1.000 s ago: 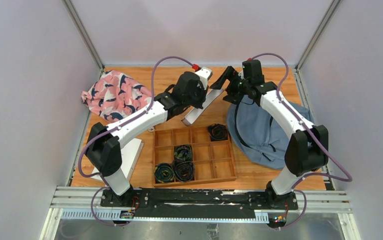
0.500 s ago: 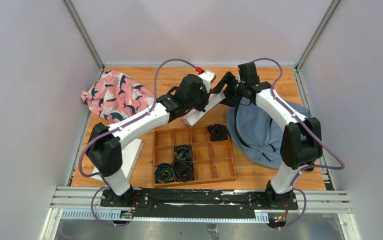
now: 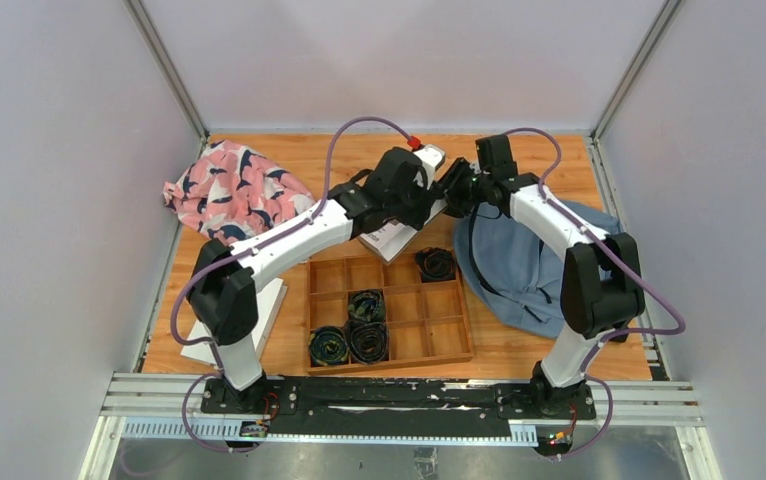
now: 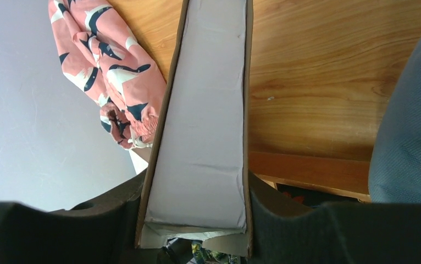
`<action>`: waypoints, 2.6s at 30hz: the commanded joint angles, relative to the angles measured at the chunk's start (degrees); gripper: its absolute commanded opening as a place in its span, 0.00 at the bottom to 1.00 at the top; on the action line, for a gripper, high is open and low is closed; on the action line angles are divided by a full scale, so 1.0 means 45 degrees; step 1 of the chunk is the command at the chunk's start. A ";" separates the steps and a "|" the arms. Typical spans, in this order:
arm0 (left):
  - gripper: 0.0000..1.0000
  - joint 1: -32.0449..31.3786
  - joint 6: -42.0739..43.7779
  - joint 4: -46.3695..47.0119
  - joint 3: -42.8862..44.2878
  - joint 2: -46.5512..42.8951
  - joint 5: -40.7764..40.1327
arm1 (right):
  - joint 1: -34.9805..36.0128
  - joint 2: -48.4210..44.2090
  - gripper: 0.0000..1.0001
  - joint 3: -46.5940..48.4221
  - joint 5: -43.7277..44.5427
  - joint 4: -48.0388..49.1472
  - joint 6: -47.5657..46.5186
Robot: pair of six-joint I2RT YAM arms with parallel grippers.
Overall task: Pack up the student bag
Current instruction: Place the book in the student bag.
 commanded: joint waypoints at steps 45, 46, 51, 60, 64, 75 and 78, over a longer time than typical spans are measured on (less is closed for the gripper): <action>1.00 0.5700 -1.5410 1.4186 -0.9073 -0.4054 0.9059 | -0.3723 -0.4276 0.00 -0.6044 -0.5107 1.4738 0.4290; 1.00 0.5696 -1.5468 1.4301 -0.9121 -0.3987 0.9118 | -0.3711 -0.4183 0.00 -0.6061 -0.5109 1.5036 0.4527; 1.00 0.5619 -1.5799 1.5279 -0.9138 -0.3845 0.9106 | -0.3517 -0.3852 0.00 -0.6065 -0.5134 1.5494 0.5038; 0.98 0.5198 -1.6267 1.6447 -0.8963 -0.3164 0.9026 | -0.3050 -0.2943 0.00 -0.6179 -0.4953 1.7287 0.6359; 0.90 0.5115 -1.6713 1.7187 -0.8887 -0.2810 0.8856 | -0.2628 -0.2680 0.00 -0.6132 -0.4796 1.7294 0.6360; 0.36 0.5464 -1.6520 1.6602 -0.8423 -0.2640 0.8514 | -0.2382 -0.3305 0.12 -0.6231 -0.5143 1.4020 0.4385; 0.19 0.5959 -1.6308 1.6147 -0.8338 -0.2974 0.8791 | -0.2521 -0.4397 0.45 -0.5400 -0.4603 0.8270 0.1369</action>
